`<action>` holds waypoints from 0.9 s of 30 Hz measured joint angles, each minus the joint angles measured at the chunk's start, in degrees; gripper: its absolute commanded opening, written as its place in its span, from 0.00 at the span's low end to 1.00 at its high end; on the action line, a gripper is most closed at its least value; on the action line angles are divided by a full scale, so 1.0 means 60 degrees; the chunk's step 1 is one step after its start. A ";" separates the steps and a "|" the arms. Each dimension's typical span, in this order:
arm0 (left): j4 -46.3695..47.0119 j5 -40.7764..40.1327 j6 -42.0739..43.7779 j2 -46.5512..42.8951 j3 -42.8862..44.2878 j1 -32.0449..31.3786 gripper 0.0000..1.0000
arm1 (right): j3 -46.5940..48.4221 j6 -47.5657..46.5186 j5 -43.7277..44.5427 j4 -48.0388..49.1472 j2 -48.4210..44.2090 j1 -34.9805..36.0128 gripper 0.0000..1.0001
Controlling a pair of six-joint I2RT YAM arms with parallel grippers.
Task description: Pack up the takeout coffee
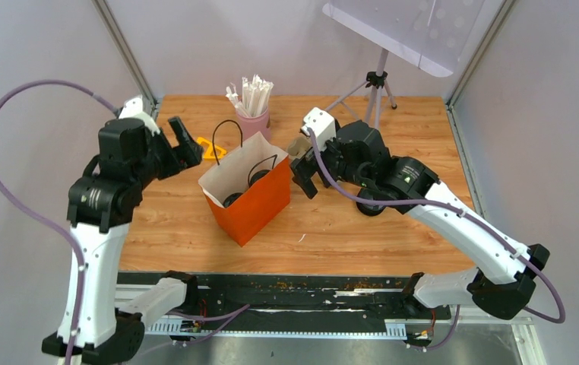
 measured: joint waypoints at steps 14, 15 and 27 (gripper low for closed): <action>0.4415 -0.0674 0.1147 0.5155 0.1566 0.0091 1.00 | -0.0127 0.0503 -0.0663 -0.0284 -0.1876 0.0000 1.00; 0.4597 -0.0528 0.1162 0.5570 0.1829 0.0138 0.99 | -0.0189 0.0503 -0.0663 -0.0295 -0.1985 0.0000 1.00; 0.5038 0.0987 0.0987 0.9974 0.5468 0.0896 0.58 | -0.0882 0.0732 -0.0659 -0.0357 -0.2557 0.0000 1.00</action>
